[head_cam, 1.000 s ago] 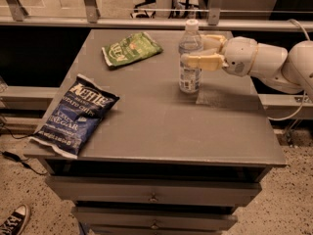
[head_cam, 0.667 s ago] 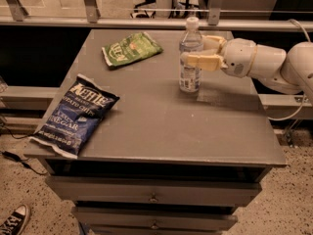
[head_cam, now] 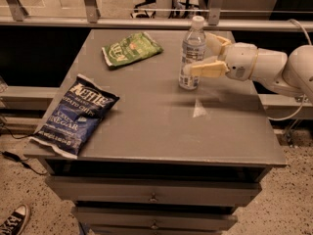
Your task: Place blue plastic bottle upright
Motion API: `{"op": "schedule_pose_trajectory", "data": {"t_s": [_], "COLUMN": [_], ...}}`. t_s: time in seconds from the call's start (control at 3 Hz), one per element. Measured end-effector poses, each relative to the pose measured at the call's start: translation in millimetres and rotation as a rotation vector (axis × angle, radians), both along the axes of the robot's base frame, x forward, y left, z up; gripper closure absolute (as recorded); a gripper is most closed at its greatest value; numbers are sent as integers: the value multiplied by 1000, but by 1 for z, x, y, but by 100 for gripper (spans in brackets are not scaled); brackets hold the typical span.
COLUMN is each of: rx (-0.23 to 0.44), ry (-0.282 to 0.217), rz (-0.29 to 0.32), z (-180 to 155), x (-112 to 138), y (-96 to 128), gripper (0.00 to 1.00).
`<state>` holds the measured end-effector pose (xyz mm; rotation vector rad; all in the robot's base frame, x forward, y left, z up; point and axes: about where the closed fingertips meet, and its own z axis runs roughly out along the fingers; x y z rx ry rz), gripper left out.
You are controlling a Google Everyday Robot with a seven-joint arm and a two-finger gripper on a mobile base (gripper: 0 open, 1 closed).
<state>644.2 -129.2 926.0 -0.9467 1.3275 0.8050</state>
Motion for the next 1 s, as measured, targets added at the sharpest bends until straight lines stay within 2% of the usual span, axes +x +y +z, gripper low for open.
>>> {"op": "schedule_pose_trajectory", "data": {"t_s": [0.33, 0.67, 1.0], "rx": [-17, -63, -122], "ry": [2, -6, -4], "rz": [-8, -30, -95], "z": [-3, -6, -7], "x": [-2, -9, -24], "y": [-7, -32, -86], "gripper": [0, 0, 0]}}
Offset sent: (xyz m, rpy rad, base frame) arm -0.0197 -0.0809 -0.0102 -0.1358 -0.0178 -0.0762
